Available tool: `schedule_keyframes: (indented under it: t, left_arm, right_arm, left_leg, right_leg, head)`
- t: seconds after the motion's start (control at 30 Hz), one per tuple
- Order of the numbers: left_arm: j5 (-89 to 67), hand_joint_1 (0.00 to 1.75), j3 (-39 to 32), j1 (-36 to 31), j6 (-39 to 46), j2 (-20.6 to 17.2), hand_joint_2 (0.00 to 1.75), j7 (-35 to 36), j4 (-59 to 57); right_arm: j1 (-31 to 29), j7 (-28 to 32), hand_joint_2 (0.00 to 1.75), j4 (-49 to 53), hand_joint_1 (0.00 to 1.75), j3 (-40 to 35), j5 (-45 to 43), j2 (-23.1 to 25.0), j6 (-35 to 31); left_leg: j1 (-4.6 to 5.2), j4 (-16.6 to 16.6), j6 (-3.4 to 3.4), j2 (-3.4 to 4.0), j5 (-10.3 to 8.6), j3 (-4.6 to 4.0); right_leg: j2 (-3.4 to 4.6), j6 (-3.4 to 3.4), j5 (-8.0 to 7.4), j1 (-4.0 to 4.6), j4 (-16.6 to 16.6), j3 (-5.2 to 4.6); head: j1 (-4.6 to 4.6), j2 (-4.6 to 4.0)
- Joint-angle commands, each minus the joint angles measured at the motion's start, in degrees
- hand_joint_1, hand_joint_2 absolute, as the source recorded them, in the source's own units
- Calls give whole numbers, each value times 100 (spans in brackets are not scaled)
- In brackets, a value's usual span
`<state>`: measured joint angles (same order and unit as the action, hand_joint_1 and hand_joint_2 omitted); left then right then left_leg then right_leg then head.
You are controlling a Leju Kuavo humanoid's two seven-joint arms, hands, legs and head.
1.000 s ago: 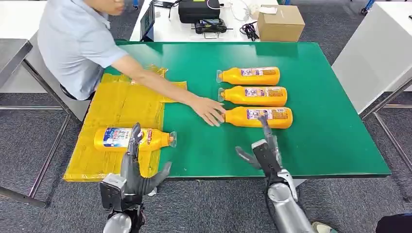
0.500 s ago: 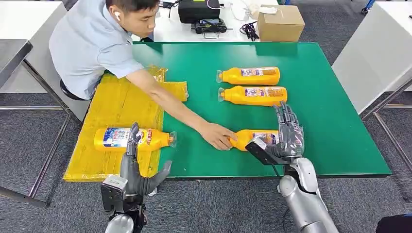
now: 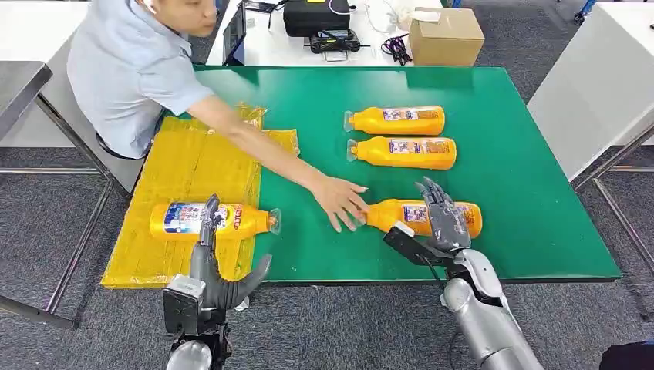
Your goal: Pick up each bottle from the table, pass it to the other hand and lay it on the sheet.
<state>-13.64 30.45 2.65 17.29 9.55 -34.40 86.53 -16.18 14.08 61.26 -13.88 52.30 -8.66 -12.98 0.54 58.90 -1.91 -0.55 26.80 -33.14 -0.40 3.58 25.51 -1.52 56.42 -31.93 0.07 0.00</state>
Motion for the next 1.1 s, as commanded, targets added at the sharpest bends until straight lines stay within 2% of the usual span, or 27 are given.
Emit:
schedule_keyframes:
  t: [0.03, 0.2, 0.3, 0.43, 0.57, 0.87, 1.1]
  left_arm:
    - [-85, 0, -105, -89, -30, -52, 175, 139, -145]
    - [-103, 0, -122, -65, -47, -45, 175, 157, -106]
    - [-134, 0, -100, -26, -85, -46, 175, 184, -57]
    - [-143, 0, -92, 12, -80, -55, 175, 189, -14]
    - [-158, 0, -73, 23, -81, -72, 175, 200, 9]
    - [-172, 0, -50, 29, -80, -85, 175, 205, 8]
    - [-164, 0, -12, -17, -75, -118, 175, 219, -44]
  right_arm:
    - [-68, -194, 175, -28, 0, -683, 13, -364, 481]
    - [-47, -337, 175, 53, 0, -695, 120, -532, 493]
    - [-116, -639, 175, -46, 0, -756, 798, -708, 110]
    - [-194, -768, 175, -36, 0, -762, 1090, -801, 10]
    - [-227, -934, 175, -21, 0, -765, 1386, -822, -154]
    - [-180, -982, 175, 3, 0, -697, 1482, -793, -348]
    - [-277, -799, 175, -484, 0, -387, 1139, -746, -268]
  left_leg:
    - [-11, -3, 15, 10, 2, 12]
    - [-6, 0, 8, 4, 0, 2]
    - [-6, 1, 9, 4, 1, 2]
    - [-16, 0, 22, 13, 3, 15]
    - [-1, 0, 9, 8, 0, -1]
    - [-11, 0, 18, 17, 3, 12]
    - [-6, -1, 13, 6, 0, 7]
  right_leg:
    - [8, -20, -2, 12, -6, 11]
    - [3, -12, -2, 6, -3, 2]
    - [2, -12, -1, 7, -3, 4]
    - [11, -29, -5, 18, -11, 17]
    - [7, -11, -3, 3, 0, -3]
    - [15, -24, -5, 13, -6, 10]
    - [5, -17, -4, 8, -6, 7]
  head:
    - [0, 0]
    - [2, 0]
    - [2, 0]
    - [2, 0]
    - [0, 0]
    - [2, 0]
    - [2, 0]
